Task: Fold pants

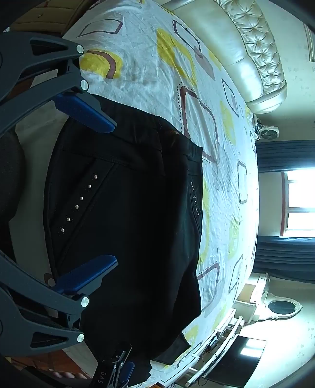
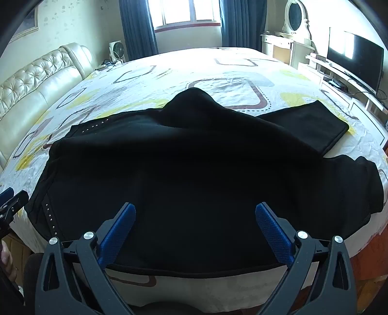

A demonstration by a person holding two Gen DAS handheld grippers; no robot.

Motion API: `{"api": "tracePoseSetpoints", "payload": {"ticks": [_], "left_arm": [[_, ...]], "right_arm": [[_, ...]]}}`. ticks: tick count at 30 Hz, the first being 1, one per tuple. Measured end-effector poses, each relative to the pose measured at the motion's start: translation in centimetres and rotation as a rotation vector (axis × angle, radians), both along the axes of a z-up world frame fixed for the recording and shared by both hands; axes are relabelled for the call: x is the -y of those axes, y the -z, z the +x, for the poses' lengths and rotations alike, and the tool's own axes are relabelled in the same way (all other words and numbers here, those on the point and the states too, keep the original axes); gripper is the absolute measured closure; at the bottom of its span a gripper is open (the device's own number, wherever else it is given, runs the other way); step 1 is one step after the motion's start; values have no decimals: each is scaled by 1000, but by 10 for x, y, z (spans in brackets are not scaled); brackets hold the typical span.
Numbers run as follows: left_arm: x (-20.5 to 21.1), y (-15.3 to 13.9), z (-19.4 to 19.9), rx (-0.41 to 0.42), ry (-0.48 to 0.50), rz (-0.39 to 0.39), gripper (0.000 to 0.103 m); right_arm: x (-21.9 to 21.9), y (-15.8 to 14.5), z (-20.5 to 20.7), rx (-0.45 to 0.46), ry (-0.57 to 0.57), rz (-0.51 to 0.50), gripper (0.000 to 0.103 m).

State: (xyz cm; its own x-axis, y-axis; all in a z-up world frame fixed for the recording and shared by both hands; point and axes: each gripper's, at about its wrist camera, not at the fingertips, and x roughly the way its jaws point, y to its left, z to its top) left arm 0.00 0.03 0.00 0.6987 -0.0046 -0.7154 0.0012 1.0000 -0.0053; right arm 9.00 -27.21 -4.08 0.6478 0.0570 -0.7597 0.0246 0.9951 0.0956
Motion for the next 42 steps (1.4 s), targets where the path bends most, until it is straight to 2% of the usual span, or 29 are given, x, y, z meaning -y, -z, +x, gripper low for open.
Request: {"api": "tracePoseSetpoints", "payload": {"ticks": [11,18,42], "left_arm": [[-2,4,0,-4,-7,18,2],[-1,8,-2,-37,-13,-3,2],[0,11,-1,-52,-10,4,2]], "right_arm": [[0,10,5,-30,13,33,4],[3,11,7,-38,5,39,4],[1,15,6,-72,-12,65,4]]}}
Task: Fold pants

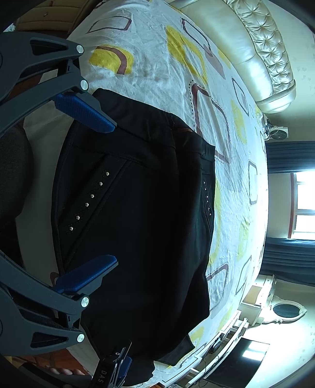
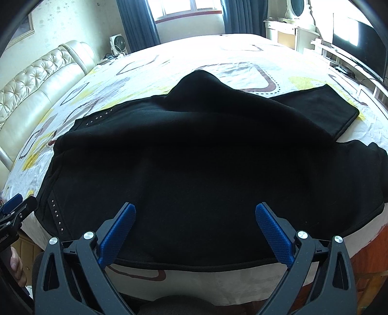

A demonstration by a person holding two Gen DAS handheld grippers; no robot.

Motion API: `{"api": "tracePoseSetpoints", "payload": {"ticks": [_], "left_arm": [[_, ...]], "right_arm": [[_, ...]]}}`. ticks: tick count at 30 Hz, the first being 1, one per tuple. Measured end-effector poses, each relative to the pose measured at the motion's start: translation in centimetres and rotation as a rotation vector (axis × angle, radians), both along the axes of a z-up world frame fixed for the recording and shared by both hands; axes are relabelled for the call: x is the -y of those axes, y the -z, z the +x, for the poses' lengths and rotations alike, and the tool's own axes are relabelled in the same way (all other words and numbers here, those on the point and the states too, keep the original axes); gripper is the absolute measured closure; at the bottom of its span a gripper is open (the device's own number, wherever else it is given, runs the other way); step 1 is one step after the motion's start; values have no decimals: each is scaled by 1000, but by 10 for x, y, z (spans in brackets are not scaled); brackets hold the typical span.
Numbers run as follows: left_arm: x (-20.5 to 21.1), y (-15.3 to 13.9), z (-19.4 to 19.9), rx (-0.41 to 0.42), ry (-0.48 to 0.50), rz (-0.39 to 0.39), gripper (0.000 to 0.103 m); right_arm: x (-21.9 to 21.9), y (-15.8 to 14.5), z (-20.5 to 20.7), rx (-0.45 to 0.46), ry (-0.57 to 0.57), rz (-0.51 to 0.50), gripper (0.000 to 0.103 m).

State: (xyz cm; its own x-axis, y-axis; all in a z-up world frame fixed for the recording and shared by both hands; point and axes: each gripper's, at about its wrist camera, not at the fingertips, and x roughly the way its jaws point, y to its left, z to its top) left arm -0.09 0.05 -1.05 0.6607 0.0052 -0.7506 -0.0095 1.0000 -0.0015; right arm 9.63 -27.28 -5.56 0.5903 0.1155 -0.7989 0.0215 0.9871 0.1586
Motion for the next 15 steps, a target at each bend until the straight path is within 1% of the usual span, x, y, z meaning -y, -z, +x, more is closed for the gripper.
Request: {"api": "tracePoseSetpoints", "payload": {"ticks": [15], "left_arm": [[2,1,-2,0,5,4,2]], "right_arm": [[-4,0,0,-9,-4,6,4]]}}
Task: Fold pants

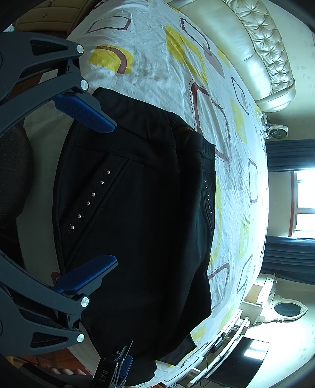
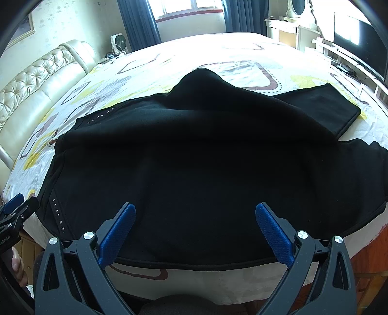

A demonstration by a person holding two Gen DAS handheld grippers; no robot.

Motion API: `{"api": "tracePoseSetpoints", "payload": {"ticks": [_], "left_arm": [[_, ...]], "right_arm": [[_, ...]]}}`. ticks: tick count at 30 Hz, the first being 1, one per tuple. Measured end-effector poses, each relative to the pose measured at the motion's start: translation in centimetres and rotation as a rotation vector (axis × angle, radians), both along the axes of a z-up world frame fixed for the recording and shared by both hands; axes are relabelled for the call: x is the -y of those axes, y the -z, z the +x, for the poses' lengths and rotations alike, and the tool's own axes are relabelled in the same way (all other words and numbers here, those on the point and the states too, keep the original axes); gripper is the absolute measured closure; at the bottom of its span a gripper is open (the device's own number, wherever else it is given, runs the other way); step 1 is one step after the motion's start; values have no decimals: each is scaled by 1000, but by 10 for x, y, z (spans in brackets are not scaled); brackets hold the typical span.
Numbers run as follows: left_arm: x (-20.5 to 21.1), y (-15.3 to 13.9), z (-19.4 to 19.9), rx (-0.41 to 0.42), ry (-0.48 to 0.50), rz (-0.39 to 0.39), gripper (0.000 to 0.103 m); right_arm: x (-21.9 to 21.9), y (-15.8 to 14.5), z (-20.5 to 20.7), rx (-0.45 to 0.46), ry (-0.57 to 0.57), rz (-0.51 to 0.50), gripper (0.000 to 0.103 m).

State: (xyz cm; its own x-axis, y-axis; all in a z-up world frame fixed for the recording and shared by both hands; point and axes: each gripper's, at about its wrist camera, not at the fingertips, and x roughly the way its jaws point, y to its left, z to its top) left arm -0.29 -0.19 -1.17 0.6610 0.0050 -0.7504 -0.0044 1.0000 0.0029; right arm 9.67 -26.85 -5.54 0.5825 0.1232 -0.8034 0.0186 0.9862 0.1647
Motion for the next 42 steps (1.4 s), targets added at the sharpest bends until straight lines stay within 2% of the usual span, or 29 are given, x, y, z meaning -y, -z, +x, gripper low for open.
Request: {"api": "tracePoseSetpoints", "payload": {"ticks": [3,7,10,12,15,17,19,21,27,32,35,38,40,42], "left_arm": [[0,0,0,-7,15,-14,2],[-4,-2,5,-37,55,-88,2],[-18,-9,16,-59,71,-160,2],[-33,-13,30,-94,99,-244,2],[-58,-14,63,-175,165,-326,2],[-75,-12,88,-202,189,-323,2],[-97,-9,116,-218,168,-314,2],[-121,-3,145,-232,133,-341,2],[-178,25,224,-294,86,-516,2],[-184,51,267,-344,97,-548,2],[-183,61,284,-365,150,-595,2],[-173,63,294,-348,230,-611,2],[-166,65,297,-347,299,-673,2],[-158,69,298,-353,338,-692,2]], "right_arm": [[0,0,1,-5,-7,6,4],[0,-1,3,-25,-46,57,4],[1,-8,7,-29,-106,128,4],[3,-15,11,-16,-148,170,4],[6,-29,17,30,-201,187,4],[7,-33,24,50,-205,170,4],[9,-34,30,50,-207,174,4],[12,-33,37,47,-209,194,4],[11,-31,58,35,-242,242,4],[8,-30,78,40,-292,267,4],[8,-29,88,38,-308,308,4],[7,-26,97,25,-309,345,4],[3,-22,100,12,-311,359,4],[-4,-18,101,0,-326,353,4]]}}
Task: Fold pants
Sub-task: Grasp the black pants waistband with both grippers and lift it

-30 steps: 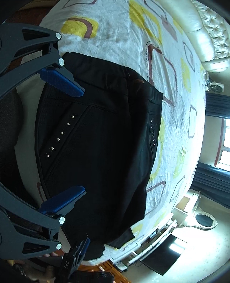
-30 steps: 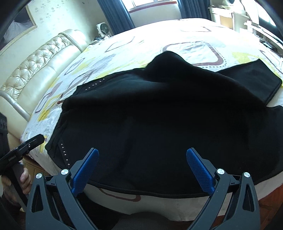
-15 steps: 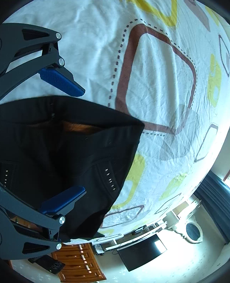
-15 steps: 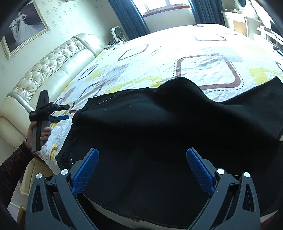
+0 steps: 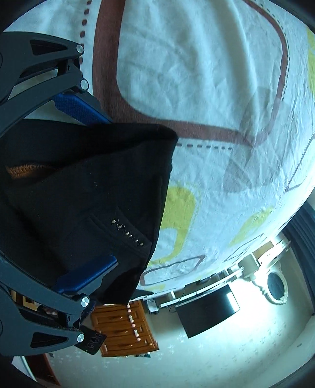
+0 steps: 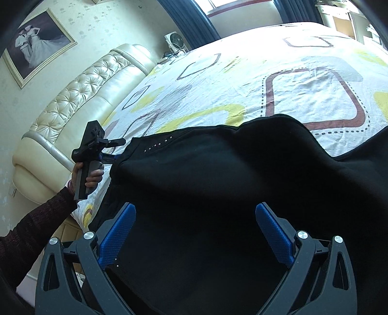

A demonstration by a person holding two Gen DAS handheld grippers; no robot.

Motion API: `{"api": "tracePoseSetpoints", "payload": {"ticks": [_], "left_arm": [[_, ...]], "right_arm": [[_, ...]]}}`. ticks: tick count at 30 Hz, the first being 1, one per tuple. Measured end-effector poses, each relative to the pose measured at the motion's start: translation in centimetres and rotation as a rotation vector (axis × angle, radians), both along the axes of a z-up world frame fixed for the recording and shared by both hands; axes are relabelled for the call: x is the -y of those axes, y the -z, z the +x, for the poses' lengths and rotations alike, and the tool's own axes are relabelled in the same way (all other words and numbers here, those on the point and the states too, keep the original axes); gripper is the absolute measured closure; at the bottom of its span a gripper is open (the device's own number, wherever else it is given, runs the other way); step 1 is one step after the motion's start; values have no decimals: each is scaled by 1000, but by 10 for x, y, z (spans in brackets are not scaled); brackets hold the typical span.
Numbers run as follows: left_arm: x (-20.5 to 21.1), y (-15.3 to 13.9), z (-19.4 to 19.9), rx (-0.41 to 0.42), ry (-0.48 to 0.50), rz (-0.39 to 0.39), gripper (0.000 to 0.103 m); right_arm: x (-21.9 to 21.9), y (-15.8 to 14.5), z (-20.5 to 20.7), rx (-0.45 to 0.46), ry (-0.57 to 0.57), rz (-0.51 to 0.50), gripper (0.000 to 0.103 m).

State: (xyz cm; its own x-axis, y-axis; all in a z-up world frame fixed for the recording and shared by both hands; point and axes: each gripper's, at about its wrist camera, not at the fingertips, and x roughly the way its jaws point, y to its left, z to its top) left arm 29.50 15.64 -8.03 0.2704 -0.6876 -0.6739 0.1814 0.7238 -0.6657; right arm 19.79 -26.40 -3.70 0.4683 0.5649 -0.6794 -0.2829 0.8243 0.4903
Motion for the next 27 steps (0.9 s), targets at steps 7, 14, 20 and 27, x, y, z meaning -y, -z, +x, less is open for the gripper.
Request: {"api": "tracePoseSetpoints", "payload": {"ticks": [7,14,20,27], "left_arm": [[-19,11,3,-23,12,-151,2],[-21,5,22,-30,-116,-146,2],[0,2,26,10,-16,-21,2],[4,7,25,10,56,0,2]], "right_arm": [[-6,-10,12,15,-37,-9,4],[10,-30,66,28,-52,-63,4],[7,-26,124,-31,-123,-139,4],[-26,12,162,-138,-245,-312,4]]}}
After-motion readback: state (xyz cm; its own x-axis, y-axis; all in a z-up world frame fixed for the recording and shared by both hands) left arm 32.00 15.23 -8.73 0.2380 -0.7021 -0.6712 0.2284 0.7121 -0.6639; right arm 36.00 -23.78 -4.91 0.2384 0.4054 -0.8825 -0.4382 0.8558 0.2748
